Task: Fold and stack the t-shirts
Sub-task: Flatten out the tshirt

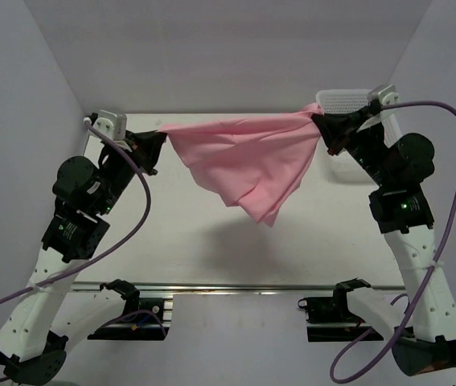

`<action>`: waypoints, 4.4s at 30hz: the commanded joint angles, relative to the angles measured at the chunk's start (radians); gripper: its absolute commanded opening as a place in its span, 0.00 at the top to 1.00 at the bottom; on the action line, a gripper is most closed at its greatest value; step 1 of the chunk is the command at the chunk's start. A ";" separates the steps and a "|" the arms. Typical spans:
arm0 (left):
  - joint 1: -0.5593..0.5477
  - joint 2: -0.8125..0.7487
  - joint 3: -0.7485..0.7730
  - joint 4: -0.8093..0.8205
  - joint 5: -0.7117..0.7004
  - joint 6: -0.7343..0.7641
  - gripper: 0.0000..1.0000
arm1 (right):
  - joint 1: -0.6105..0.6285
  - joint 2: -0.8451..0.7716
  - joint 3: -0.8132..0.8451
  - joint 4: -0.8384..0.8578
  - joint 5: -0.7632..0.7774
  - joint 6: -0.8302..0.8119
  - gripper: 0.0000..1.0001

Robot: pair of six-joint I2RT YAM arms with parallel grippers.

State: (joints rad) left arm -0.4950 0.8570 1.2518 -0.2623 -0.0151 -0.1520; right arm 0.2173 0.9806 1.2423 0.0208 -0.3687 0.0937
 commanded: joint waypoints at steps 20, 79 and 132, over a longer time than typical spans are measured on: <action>0.024 0.399 -0.526 0.179 0.093 -0.176 1.00 | -0.006 0.360 -0.472 0.071 0.033 0.196 0.16; 0.025 -0.039 0.284 0.002 0.145 0.072 1.00 | 0.088 -0.229 0.344 -0.104 0.139 -0.129 1.00; 0.041 0.524 -0.280 -0.114 -0.040 -0.208 0.00 | 0.097 0.452 -0.250 0.053 0.091 0.107 0.10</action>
State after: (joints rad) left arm -0.4435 1.4662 1.0603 -0.3157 -0.0967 -0.2985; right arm 0.3038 1.4296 1.0012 0.0246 -0.1566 0.2050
